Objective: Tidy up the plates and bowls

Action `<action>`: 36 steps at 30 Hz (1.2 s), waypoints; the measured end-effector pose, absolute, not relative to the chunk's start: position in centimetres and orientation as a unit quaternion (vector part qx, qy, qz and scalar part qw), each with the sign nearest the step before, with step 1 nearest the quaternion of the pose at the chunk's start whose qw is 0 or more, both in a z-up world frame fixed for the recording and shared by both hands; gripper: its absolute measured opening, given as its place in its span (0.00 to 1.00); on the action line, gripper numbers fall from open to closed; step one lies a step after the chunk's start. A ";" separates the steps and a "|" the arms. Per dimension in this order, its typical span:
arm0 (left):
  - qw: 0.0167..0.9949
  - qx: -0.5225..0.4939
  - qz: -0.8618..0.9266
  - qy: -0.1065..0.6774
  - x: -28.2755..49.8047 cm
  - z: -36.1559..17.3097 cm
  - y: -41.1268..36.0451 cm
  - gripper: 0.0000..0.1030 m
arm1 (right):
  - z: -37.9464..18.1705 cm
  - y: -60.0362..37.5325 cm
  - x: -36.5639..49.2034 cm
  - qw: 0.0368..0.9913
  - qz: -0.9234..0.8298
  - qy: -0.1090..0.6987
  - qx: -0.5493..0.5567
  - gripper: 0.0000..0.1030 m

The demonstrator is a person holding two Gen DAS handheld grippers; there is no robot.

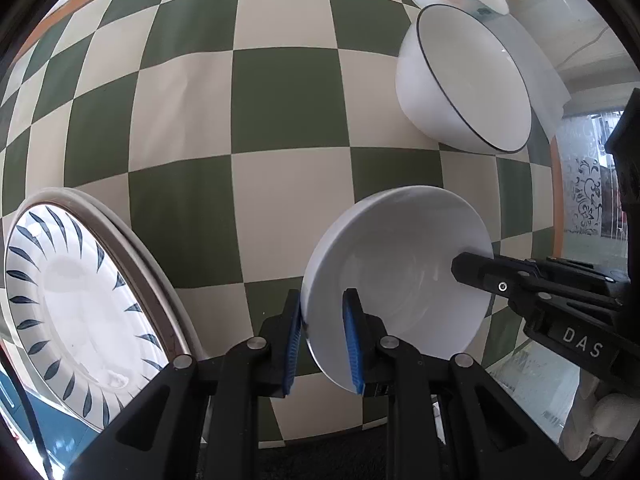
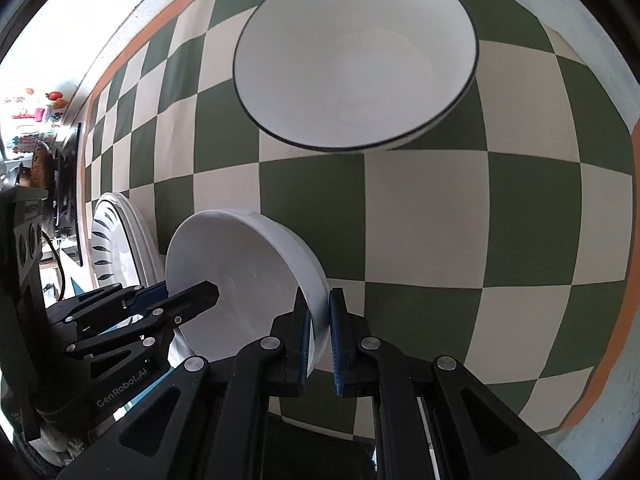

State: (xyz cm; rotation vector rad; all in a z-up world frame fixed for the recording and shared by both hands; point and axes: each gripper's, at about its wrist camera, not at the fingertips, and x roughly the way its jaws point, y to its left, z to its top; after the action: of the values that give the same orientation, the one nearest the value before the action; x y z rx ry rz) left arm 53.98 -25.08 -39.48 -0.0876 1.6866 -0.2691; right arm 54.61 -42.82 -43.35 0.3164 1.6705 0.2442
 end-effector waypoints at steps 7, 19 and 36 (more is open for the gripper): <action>0.657 -0.027 -0.124 0.743 53.5 -39.5 -26.0 0.18 | -43.1 -42.7 54.7 0.660 0.100 0.734 0.128 0.11; 0.676 -0.044 -0.122 0.725 53.0 -36.4 -25.1 0.22 | -43.2 -45.2 54.2 0.648 0.101 0.729 0.195 0.13; 0.697 -0.049 -0.129 0.704 65.6 -37.1 -28.7 0.27 | -38.4 -52.8 59.8 0.735 0.025 0.626 0.261 0.24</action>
State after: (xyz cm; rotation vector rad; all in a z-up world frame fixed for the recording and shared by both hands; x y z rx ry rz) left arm 65.60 -28.68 -37.15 -0.1102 1.5695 -0.2887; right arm 59.85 -52.77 -38.37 0.5730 1.3754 0.0549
